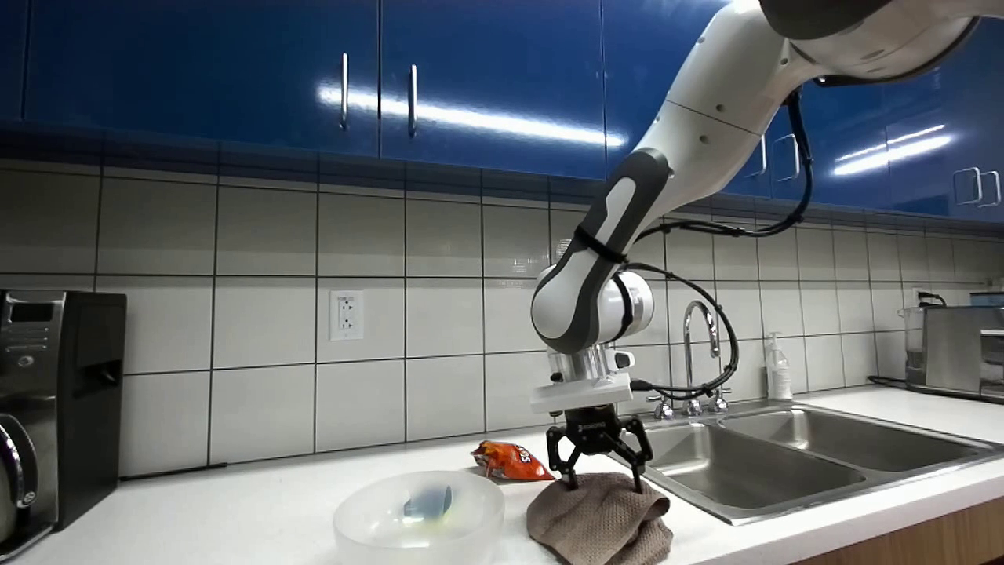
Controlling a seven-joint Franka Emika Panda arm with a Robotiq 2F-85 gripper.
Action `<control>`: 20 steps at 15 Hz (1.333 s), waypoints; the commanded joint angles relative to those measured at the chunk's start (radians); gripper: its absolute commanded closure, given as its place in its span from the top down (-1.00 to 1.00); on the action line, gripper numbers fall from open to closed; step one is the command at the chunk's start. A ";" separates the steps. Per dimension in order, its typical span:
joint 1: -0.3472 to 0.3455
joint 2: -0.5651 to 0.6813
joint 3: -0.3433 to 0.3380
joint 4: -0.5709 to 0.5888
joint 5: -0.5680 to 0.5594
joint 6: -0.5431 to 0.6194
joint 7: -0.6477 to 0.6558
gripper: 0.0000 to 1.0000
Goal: Put the brown towel in the bowl
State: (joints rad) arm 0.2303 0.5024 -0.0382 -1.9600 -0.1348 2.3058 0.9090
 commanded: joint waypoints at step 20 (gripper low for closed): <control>0.015 -0.088 0.011 -0.125 0.003 -0.022 0.011 1.00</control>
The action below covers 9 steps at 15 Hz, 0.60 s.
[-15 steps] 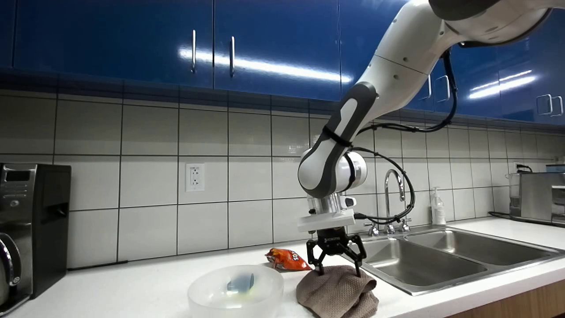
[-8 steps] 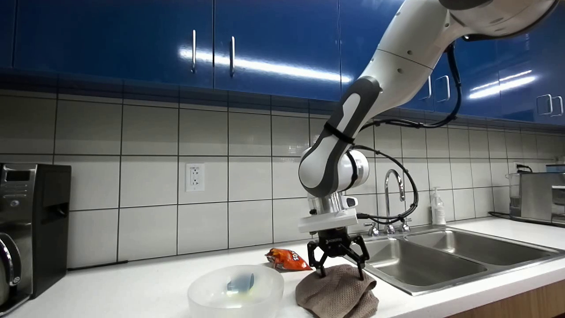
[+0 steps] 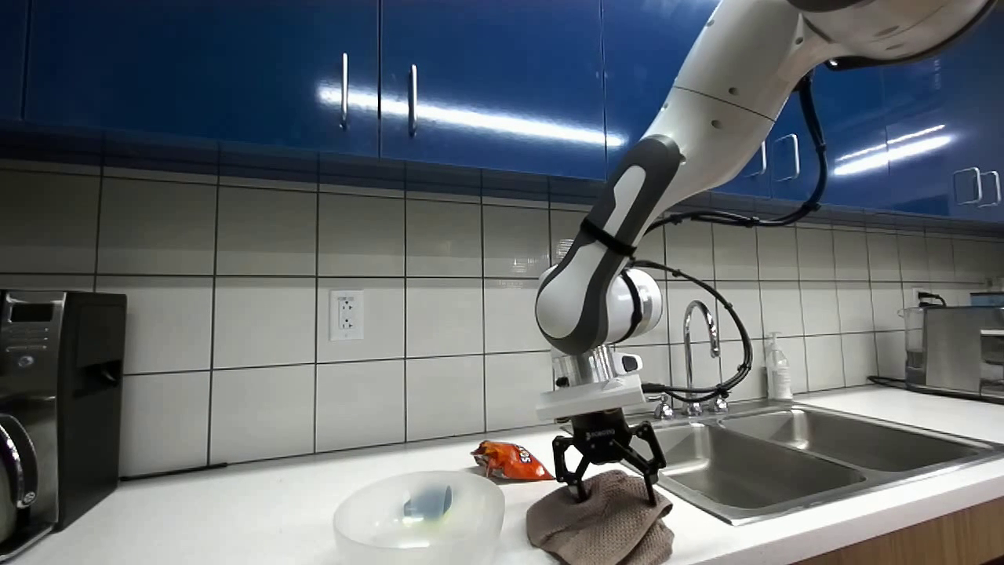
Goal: Put the brown towel in the bowl
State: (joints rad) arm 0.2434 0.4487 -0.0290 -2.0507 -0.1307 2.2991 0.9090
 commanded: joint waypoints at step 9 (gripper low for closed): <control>-0.001 -0.038 0.003 -0.043 0.002 -0.009 0.009 -0.47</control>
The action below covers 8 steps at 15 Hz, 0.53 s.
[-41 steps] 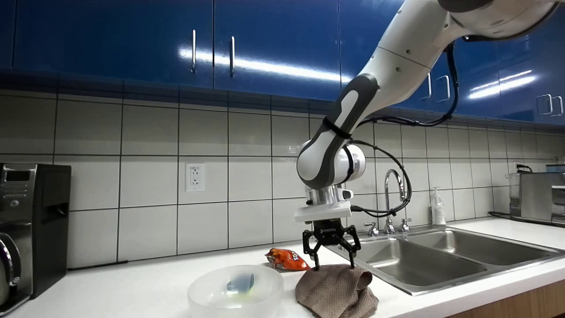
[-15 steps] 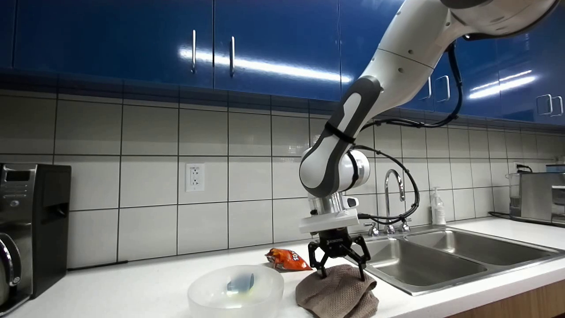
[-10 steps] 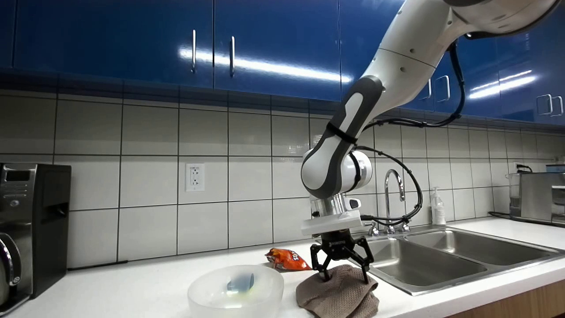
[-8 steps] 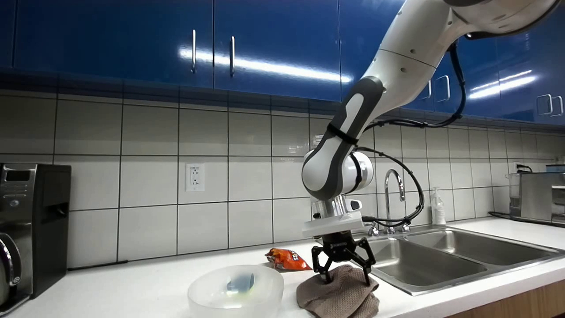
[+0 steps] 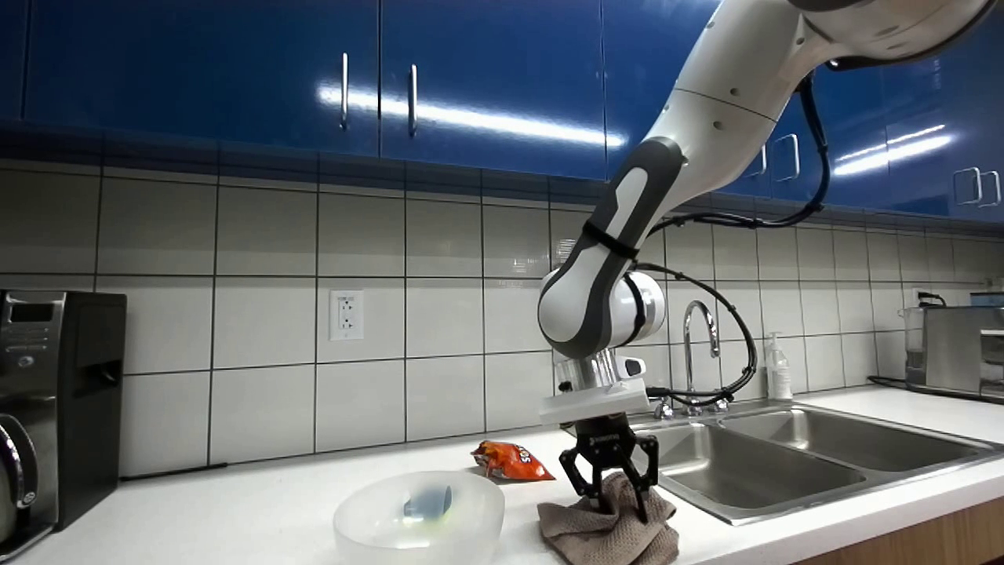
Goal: Put the brown towel in the bowl
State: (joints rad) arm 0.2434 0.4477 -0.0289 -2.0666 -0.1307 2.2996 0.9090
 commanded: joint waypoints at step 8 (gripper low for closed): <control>-0.007 -0.077 0.007 -0.032 0.010 -0.019 -0.004 -0.97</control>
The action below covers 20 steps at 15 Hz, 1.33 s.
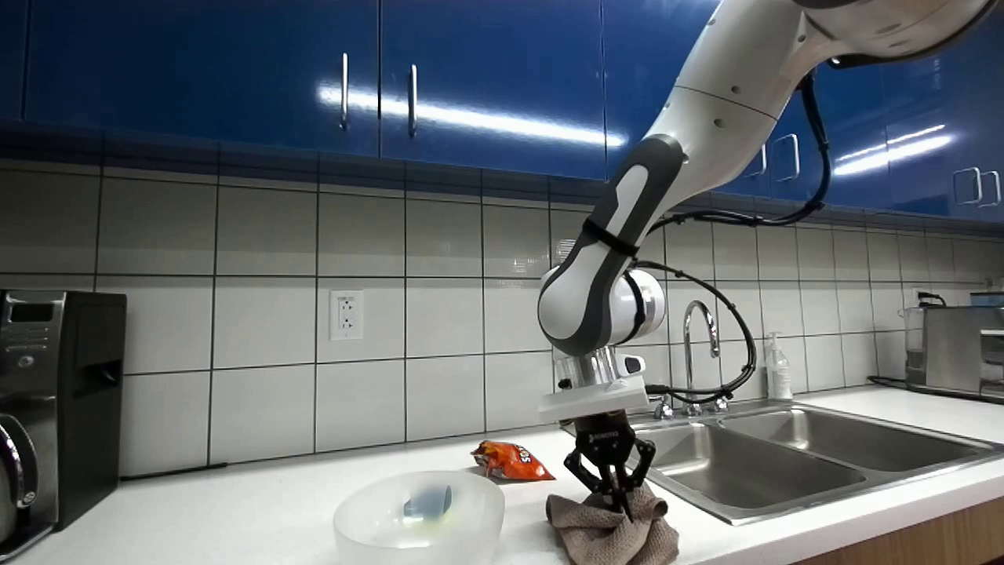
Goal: Put the brown towel in the bowl
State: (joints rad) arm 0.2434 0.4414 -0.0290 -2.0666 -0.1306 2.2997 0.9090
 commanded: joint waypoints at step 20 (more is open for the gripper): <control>-0.064 -0.526 0.099 -0.112 0.025 -0.042 -0.120 -0.97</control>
State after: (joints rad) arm 0.2105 -0.0164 0.0320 -2.1571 -0.1283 2.2910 0.8339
